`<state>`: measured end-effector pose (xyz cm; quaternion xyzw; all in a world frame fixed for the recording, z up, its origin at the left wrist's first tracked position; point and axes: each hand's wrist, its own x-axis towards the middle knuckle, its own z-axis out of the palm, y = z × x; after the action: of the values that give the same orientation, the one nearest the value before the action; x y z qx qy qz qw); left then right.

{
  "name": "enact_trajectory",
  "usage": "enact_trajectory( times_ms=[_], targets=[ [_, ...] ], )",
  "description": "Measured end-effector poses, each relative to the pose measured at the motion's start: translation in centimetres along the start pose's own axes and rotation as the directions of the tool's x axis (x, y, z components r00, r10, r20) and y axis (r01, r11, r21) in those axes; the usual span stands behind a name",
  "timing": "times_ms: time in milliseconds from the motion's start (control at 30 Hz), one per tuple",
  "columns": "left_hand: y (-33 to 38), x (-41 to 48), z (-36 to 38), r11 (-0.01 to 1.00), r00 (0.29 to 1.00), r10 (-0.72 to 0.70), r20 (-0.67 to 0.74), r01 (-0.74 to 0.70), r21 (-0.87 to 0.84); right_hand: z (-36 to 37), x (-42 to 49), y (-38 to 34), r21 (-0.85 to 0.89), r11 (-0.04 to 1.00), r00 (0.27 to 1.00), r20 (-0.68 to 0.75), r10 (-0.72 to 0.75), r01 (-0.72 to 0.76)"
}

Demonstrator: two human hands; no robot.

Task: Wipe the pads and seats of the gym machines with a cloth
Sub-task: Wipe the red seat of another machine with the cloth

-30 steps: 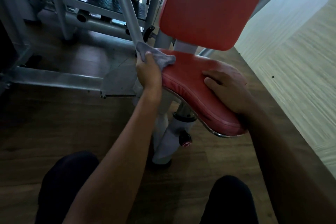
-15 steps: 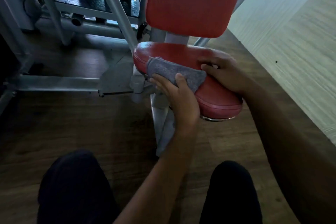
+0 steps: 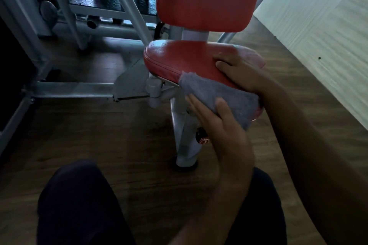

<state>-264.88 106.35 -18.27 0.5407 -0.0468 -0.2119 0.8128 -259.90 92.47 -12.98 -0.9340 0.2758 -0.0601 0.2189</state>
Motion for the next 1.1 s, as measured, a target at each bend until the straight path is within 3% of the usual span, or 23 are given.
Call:
enact_trajectory(
  times_ms=[100,267,400,500,600,700,900,1000,1100],
  targets=[
    [-0.9,-2.8,0.6,0.985,0.985,0.172,-0.02,-0.171,0.035,0.0,-0.4,0.1,0.026,1.0,1.0,0.013,0.011,-0.011],
    [-0.6,0.7,1.2,0.988,0.997,0.018,-0.077,-0.03,-0.152,0.0,0.0,0.4,0.042,0.999,0.999,-0.001,0.035,-0.035],
    [0.0,-3.6,0.7,0.999,1.0,-0.003,-0.014,0.002,-0.049,0.1,-0.3,0.6,0.047,0.999,1.0,0.012,0.021,-0.021],
    [0.8,-1.1,0.2,0.999,0.999,-0.051,0.009,0.051,-0.016,0.2,0.0,0.8,0.084,0.996,1.0,0.006,0.013,-0.013],
    [0.7,1.0,-0.6,1.0,1.0,-0.002,0.015,0.002,-0.019,0.2,0.2,0.6,0.098,0.995,1.0,0.007,0.013,-0.013],
    [0.6,-2.9,-1.1,0.993,0.995,0.006,0.1,-0.018,0.119,0.2,0.1,0.5,0.091,0.996,1.0,0.008,0.009,-0.01],
    [0.6,2.1,-0.2,0.995,0.997,-0.071,0.019,0.073,-0.071,0.1,0.3,1.2,0.057,0.998,1.0,-0.019,0.006,-0.005],
    [0.0,-1.0,-0.5,0.998,0.997,-0.036,0.062,0.033,0.048,0.1,0.2,1.3,0.061,0.998,1.0,-0.015,-0.007,0.008],
    [0.2,-0.7,-0.3,0.999,0.998,0.031,0.061,-0.032,0.016,0.2,0.2,1.5,0.061,0.998,1.0,-0.012,-0.001,0.002]
  ],
)
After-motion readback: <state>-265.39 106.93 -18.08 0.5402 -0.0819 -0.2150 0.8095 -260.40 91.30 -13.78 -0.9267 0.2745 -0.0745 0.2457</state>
